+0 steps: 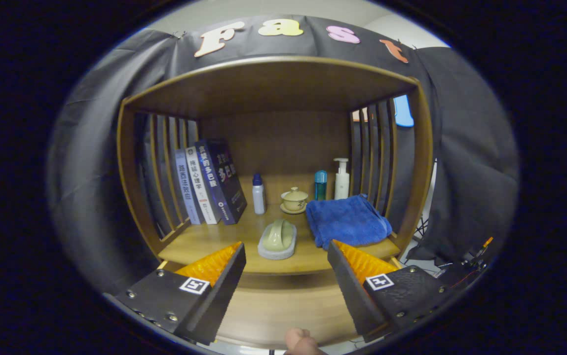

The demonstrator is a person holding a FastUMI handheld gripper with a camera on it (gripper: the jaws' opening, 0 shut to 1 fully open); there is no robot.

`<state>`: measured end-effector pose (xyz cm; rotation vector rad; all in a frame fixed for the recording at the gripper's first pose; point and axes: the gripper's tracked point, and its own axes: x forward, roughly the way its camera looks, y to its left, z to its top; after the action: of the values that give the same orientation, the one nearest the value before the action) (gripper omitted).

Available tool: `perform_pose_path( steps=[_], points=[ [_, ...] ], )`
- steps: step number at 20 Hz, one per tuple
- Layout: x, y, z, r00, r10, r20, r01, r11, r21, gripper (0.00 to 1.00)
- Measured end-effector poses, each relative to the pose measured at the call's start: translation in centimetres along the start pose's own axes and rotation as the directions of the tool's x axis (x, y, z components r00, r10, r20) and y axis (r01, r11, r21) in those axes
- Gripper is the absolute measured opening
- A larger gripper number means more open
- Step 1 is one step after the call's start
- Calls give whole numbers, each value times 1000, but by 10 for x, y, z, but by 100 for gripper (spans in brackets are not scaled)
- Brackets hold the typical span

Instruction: Pull open the drawer, take out the items inside it, and place them on the countertop above the cabinet.

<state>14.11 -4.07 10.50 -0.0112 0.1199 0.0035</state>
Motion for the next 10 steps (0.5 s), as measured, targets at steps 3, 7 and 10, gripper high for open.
perform_pose_path(
  steps=[3,7,10],
  points=[
    [-38,2,-9,1000,7,26,-7,1000,19,99],
    [-76,2,-43,1000,19,11,-19,999,26,99],
    [-94,3,-71,1000,16,10,-16,1000,8,99]
  ],
)
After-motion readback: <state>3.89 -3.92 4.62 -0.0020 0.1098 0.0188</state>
